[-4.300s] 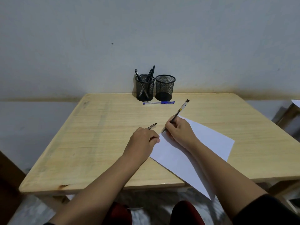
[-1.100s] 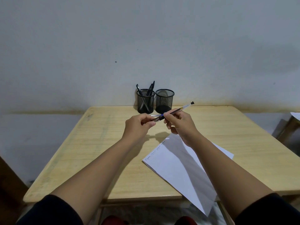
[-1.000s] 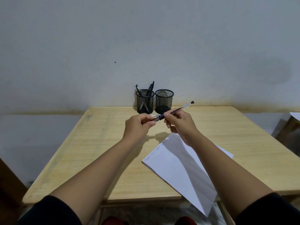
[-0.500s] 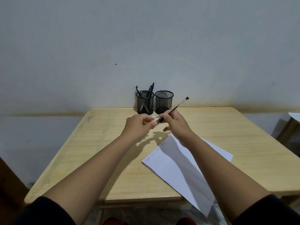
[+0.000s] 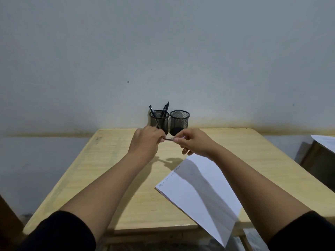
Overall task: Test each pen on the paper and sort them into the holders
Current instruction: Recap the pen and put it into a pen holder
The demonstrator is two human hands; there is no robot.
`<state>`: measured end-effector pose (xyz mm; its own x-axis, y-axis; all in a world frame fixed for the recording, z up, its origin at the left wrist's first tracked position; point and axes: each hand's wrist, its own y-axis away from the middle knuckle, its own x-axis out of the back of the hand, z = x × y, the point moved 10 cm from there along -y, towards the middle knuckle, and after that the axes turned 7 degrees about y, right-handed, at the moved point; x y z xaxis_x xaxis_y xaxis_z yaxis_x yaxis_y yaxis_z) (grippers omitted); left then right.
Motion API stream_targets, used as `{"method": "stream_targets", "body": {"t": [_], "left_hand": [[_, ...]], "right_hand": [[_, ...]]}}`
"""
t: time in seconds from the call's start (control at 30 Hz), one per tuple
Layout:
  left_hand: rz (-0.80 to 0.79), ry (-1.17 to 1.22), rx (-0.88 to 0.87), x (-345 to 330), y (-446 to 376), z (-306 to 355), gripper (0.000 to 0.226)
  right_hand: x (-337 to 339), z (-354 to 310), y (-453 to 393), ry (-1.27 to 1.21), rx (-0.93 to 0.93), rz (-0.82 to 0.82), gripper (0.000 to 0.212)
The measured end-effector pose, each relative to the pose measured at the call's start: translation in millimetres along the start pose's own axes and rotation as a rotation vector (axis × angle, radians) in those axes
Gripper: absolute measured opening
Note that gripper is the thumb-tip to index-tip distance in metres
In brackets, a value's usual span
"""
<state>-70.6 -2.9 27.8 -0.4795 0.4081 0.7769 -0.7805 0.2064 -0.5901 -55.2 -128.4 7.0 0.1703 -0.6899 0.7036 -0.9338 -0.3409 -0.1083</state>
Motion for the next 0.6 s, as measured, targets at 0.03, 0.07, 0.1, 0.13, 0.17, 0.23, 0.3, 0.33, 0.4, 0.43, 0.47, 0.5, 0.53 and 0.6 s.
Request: {"method": "stream_targets", "body": {"t": [0.03, 0.07, 0.1, 0.13, 0.17, 0.23, 0.3, 0.33, 0.4, 0.43, 0.47, 0.5, 0.53, 0.6], "left_hand": [[-0.037, 0.004, 0.056, -5, 1, -5, 0.016], [-0.060, 0.027, 0.103, -8, 2, -8, 0.017], [-0.071, 0.065, 0.139, -11, 2, -9, 0.017], [-0.076, 0.107, 0.164, -12, 1, -7, 0.017], [-0.085, 0.142, 0.185, -14, -1, -5, 0.017], [-0.129, 0.172, 0.231, -19, -9, -2, 0.020], [-0.175, 0.146, 0.275, -22, -22, -3, 0.026], [-0.193, 0.119, 0.294, -23, -31, -4, 0.029], [-0.205, 0.070, 0.323, -20, -50, -4, 0.036], [-0.205, 0.048, 0.330, -18, -61, -3, 0.038], [-0.204, 0.027, 0.333, -16, -71, -2, 0.040], [-0.202, 0.008, 0.331, -15, -81, 0, 0.041], [-0.200, -0.002, 0.328, -15, -91, 1, 0.041], [-0.207, -0.002, 0.340, -19, -108, 0, 0.042]], "right_hand": [[9, 2, -1, -0.063, -0.022, 0.022, 0.012], [18, 3, -2, -0.127, -0.039, 0.036, 0.008], [25, 4, -3, -0.178, -0.049, 0.048, 0.008], [33, 3, -4, -0.208, -0.051, 0.063, 0.008], [40, 2, -7, -0.221, -0.052, 0.083, 0.008], [54, 0, -14, -0.214, -0.055, 0.134, 0.008], [70, -2, -25, -0.166, -0.058, 0.191, 0.014], [79, -3, -31, -0.126, -0.060, 0.218, 0.018], [95, -7, -44, -0.036, -0.052, 0.269, 0.024], [103, -10, -51, 0.010, -0.042, 0.294, 0.027], [110, -12, -58, 0.055, -0.030, 0.317, 0.028], [116, -15, -65, 0.096, -0.018, 0.336, 0.028], [121, -18, -72, 0.135, -0.006, 0.352, 0.028], [130, -20, -89, 0.210, 0.016, 0.384, 0.029]]}}
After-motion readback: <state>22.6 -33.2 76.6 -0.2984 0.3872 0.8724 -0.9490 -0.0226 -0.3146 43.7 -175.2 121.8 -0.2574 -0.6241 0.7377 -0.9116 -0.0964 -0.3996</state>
